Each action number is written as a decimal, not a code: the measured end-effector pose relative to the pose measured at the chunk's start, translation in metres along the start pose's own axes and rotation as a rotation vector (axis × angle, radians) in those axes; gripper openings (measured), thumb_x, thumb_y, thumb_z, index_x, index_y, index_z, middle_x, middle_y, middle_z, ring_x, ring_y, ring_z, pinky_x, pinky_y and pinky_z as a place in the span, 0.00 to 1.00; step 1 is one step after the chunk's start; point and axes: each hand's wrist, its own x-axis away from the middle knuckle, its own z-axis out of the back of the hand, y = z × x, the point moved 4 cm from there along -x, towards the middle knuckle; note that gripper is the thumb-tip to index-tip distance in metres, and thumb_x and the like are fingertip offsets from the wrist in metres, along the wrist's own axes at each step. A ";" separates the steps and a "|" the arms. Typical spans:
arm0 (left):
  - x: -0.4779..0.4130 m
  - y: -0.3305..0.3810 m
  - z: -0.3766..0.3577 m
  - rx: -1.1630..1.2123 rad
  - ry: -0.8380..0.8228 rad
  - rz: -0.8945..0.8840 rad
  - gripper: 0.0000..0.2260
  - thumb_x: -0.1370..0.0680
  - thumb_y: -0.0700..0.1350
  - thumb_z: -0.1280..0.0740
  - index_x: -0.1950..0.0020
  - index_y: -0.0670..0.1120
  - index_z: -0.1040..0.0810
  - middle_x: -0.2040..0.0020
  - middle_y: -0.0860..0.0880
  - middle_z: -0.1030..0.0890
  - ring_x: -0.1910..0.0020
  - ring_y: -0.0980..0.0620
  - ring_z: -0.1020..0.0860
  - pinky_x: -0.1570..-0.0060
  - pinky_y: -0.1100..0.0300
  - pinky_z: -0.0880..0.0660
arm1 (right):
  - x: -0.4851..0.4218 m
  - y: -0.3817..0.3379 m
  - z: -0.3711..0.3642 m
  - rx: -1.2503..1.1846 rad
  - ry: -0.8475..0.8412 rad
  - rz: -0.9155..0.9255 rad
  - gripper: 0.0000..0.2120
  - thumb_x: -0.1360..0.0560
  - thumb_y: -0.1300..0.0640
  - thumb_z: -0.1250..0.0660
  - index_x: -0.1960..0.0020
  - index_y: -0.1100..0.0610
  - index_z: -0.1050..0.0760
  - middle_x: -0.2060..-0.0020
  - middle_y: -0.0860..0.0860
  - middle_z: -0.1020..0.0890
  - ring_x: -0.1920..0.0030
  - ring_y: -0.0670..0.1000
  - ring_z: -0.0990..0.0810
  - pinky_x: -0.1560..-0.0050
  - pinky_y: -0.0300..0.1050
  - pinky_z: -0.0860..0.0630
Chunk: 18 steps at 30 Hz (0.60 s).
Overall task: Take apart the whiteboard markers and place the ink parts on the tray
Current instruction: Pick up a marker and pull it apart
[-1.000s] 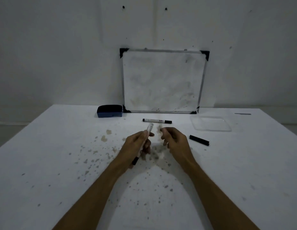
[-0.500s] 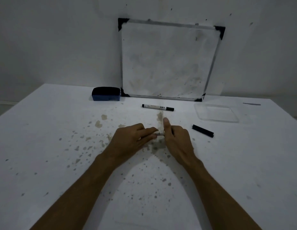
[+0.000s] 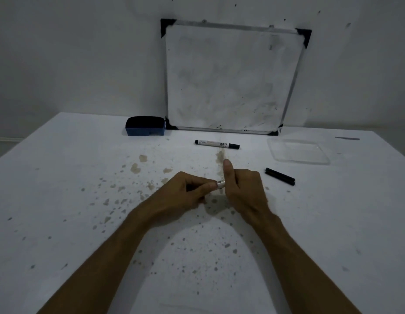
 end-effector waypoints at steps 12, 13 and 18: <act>0.008 0.017 0.004 0.136 -0.221 0.139 0.22 0.16 0.56 0.39 0.64 0.51 0.16 0.72 0.51 0.31 0.75 0.54 0.37 0.71 0.58 0.39 | 0.006 -0.019 0.007 0.023 -0.065 0.207 0.27 0.14 0.55 0.50 0.67 0.62 0.24 0.80 0.50 0.28 0.83 0.50 0.32 0.82 0.41 0.35; 0.012 0.014 0.007 0.168 -0.262 0.174 0.22 0.15 0.56 0.40 0.63 0.46 0.19 0.71 0.51 0.34 0.74 0.53 0.39 0.71 0.57 0.41 | 0.008 -0.021 0.005 0.036 -0.054 0.272 0.28 0.14 0.54 0.49 0.67 0.63 0.23 0.80 0.52 0.27 0.83 0.50 0.31 0.82 0.42 0.34; 0.009 0.005 0.002 -0.011 -0.001 0.094 0.10 0.18 0.58 0.35 0.47 0.60 0.14 0.63 0.58 0.16 0.70 0.63 0.23 0.65 0.69 0.25 | 0.010 -0.003 -0.008 0.030 -0.167 -0.217 0.32 0.17 0.38 0.51 0.74 0.54 0.32 0.78 0.49 0.28 0.76 0.48 0.30 0.72 0.40 0.31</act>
